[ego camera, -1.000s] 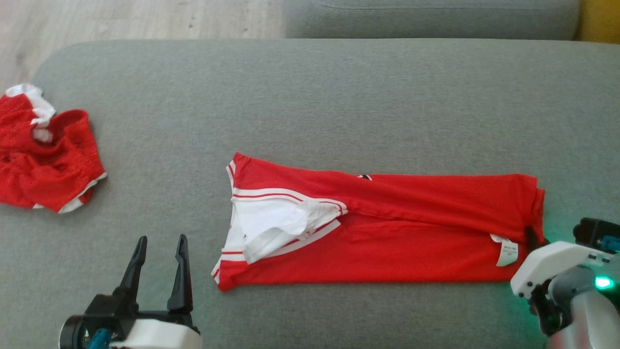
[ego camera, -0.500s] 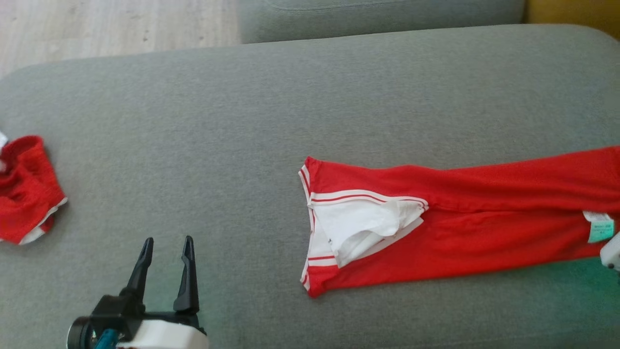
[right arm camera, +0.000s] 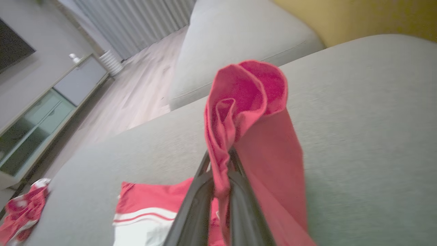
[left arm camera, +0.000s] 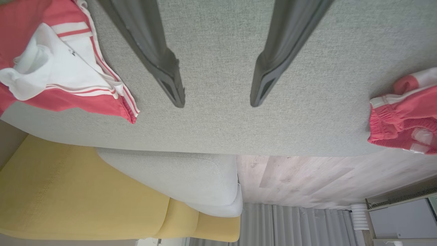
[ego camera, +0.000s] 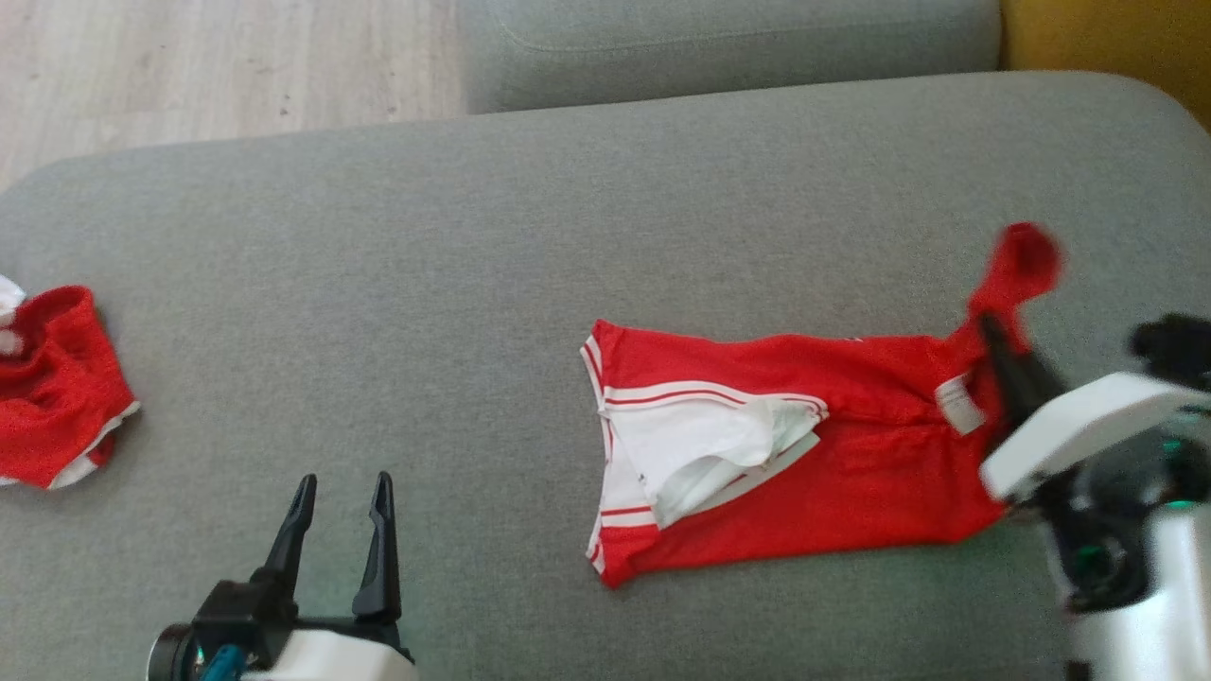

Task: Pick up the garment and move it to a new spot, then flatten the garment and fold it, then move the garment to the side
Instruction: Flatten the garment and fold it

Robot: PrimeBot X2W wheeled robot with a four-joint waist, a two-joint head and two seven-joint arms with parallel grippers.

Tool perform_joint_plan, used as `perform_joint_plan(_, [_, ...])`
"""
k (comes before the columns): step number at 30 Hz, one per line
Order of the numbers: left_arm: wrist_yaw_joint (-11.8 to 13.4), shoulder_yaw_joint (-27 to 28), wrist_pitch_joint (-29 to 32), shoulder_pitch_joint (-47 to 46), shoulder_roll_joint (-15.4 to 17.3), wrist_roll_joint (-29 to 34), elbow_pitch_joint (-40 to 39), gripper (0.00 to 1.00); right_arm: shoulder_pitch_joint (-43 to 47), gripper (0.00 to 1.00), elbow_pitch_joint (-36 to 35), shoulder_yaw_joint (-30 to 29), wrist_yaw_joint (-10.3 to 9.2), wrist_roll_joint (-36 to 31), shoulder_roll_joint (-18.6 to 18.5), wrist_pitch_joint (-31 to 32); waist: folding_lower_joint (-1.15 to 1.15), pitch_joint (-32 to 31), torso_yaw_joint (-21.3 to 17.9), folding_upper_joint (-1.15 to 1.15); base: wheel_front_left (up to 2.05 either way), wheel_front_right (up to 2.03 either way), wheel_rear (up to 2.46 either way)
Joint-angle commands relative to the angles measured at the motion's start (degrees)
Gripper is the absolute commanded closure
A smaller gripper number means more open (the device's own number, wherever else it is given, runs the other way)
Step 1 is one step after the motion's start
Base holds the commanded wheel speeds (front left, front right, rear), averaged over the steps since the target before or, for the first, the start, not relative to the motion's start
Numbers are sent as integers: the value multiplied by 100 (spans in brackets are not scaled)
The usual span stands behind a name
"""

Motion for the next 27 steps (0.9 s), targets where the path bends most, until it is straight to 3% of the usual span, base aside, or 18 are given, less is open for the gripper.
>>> perform_joint_plan(1, [-16, 174, -70, -199, 69, 59, -119, 0, -98, 100, -294, 375, 21, 117, 21, 36, 0, -55, 76, 0, 0, 0, 0])
perform_joint_plan(6, [-12, 159, -60, -163, 92, 46, -124, 0, -15, 100, -215, 1412, 21, 766, 33, -153, 0, -126, 230, 0, 0, 0, 0])
perform_joint_plan(12, [-17, 111, -36, -173, 86, 44, -144, 0, -170, 100, 363, 2446, 21, 1187, 34, -543, 0, -141, 438, 0, 0, 0, 0])
perform_joint_plan(23, [-14, 96, -34, -245, 57, 45, -152, 0, -779, 100, 1477, 3177, 21, 1523, 35, -1113, 0, 10, 677, 0, 0, 0, 0])
perform_joint_plan(24, [-15, 94, -35, -254, 51, 46, -147, 0, -834, 89, 1583, 3236, 21, 1559, 35, -1172, 0, 24, 688, 0, 0, 0, 0])
perform_joint_plan(25, [-15, 91, -36, -262, 42, 48, -142, 0, -884, 52, 1688, 3298, 21, 1590, 35, -1227, 0, 38, 698, 0, 0, 0, 0])
perform_joint_plan(26, [-15, 88, -37, -269, 34, 50, -136, 0, -931, 0, 1777, 3365, 21, 1622, 35, -1281, 0, 51, 704, 0, 0, 0, 0])
perform_joint_plan(27, [-15, 85, -38, -277, 25, 53, -129, 0, -973, 0, 1845, 3433, 21, 1664, 35, -1340, 0, 61, 707, 0, 0, 0, 0])
